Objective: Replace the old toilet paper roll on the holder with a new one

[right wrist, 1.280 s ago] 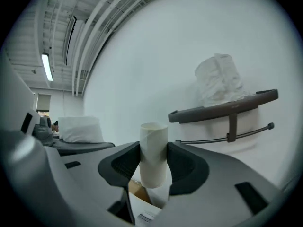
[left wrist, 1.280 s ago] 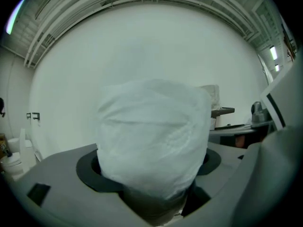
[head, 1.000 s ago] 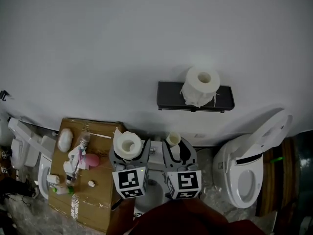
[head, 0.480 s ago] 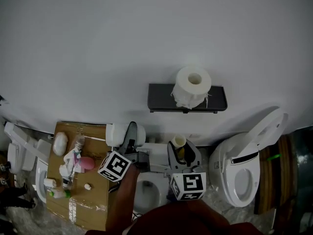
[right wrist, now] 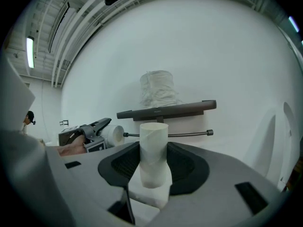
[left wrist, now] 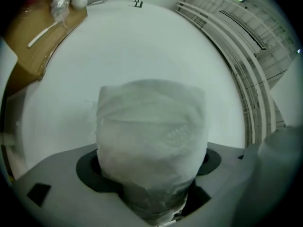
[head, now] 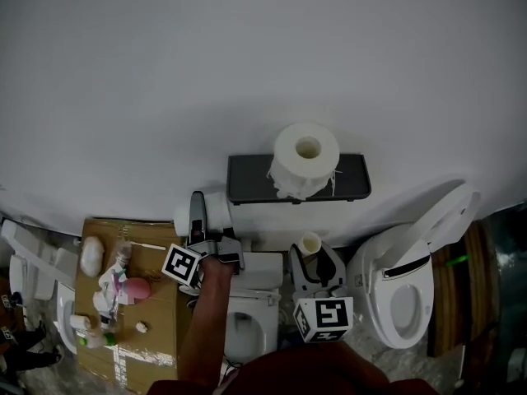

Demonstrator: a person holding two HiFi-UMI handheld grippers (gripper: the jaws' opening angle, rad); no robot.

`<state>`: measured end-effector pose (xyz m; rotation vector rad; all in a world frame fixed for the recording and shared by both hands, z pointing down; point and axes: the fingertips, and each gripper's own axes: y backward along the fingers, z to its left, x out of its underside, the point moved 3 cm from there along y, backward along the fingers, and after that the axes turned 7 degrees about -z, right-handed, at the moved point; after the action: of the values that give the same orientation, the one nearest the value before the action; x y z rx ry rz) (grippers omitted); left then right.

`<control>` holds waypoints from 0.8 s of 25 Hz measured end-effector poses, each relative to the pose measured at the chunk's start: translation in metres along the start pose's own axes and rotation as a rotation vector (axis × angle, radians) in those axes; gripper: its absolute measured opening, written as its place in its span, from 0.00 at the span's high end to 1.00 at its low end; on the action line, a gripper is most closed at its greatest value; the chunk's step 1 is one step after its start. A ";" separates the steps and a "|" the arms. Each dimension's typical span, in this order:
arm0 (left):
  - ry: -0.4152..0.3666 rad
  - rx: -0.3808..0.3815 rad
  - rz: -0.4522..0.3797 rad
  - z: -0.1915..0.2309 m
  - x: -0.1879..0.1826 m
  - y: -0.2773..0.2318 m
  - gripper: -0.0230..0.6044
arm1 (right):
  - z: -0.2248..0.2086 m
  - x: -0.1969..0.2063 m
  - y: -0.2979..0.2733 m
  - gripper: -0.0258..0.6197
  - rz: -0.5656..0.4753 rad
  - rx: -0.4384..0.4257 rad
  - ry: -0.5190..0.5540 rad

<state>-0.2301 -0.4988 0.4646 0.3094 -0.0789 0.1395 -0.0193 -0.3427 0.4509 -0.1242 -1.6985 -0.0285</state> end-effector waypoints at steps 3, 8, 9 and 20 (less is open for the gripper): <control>0.015 0.011 0.031 0.000 0.019 -0.014 0.25 | -0.014 0.006 0.002 0.67 0.016 0.023 -0.010; 0.085 0.018 0.073 0.001 0.057 -0.023 0.25 | -0.035 0.007 0.001 0.67 0.019 0.060 -0.020; 0.107 0.012 0.074 0.003 0.064 -0.023 0.25 | -0.038 0.007 0.000 0.67 0.019 0.066 -0.021; 0.173 -0.014 0.184 0.011 0.153 -0.018 0.25 | -0.059 0.011 0.011 0.67 0.021 0.140 -0.022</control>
<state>-0.0774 -0.5003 0.4845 0.2749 0.0637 0.3471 0.0384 -0.3368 0.4694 -0.0377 -1.7148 0.1075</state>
